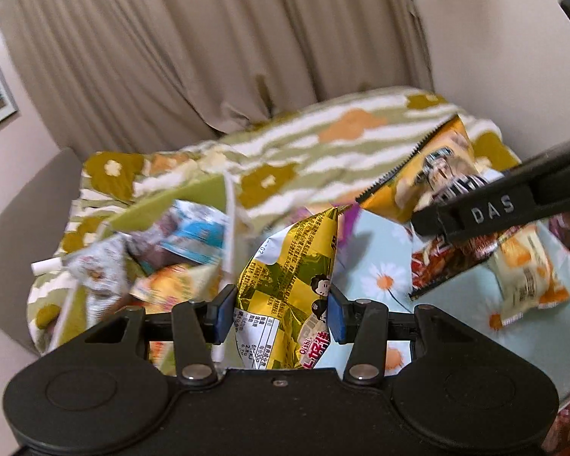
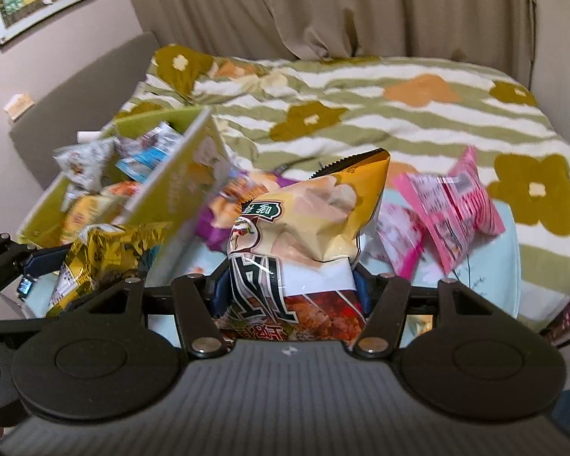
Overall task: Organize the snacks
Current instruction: 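Carry both bags over the yellow box and lower them inside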
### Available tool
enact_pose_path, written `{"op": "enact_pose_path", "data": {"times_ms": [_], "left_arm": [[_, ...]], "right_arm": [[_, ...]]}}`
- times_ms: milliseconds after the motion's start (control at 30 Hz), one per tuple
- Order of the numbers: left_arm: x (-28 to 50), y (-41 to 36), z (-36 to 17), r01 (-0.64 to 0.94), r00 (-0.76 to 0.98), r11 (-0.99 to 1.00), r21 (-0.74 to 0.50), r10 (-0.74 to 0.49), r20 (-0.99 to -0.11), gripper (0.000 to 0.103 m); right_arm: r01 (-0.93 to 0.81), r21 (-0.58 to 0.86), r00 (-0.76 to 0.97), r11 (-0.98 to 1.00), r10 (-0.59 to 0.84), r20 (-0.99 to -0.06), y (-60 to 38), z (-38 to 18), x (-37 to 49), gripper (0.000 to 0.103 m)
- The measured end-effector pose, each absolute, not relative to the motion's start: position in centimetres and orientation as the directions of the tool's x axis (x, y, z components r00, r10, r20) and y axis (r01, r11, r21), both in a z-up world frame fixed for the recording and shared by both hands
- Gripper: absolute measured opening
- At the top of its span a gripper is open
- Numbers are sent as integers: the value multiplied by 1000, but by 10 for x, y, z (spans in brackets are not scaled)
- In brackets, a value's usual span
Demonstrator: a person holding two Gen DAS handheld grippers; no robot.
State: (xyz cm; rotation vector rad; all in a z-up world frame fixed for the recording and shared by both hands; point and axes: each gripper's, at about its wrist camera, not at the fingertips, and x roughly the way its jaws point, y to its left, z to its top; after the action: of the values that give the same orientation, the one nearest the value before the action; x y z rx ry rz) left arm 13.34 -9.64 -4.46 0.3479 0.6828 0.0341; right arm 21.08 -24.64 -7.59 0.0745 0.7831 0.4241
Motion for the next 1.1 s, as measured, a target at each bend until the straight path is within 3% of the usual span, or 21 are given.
{"op": "enact_pose_path", "data": {"times_ms": [500,733,967,1067,1100], "left_arm": [[126,-4,19,-124,819,936,329,284,-499,53],[148,58,21,-123,798,938,324,288,-529,53],[182,114,-3,-80,744,962,261,231,-627,54],[198,133,-17,-51,713,977,206,180,-678,65],[203,139,-22,-39,705,982,183,157,-692,78]], "right_arm": [[-493,243,640,835,537,-550,-162,0,202,74],[-490,256,635,833,542,-550,-98,10,212,74],[-449,264,631,854,512,-583,-41,0,234,74],[-421,261,634,869,487,-600,-25,-8,242,74],[-408,258,637,876,475,-606,-20,-10,244,74]]}}
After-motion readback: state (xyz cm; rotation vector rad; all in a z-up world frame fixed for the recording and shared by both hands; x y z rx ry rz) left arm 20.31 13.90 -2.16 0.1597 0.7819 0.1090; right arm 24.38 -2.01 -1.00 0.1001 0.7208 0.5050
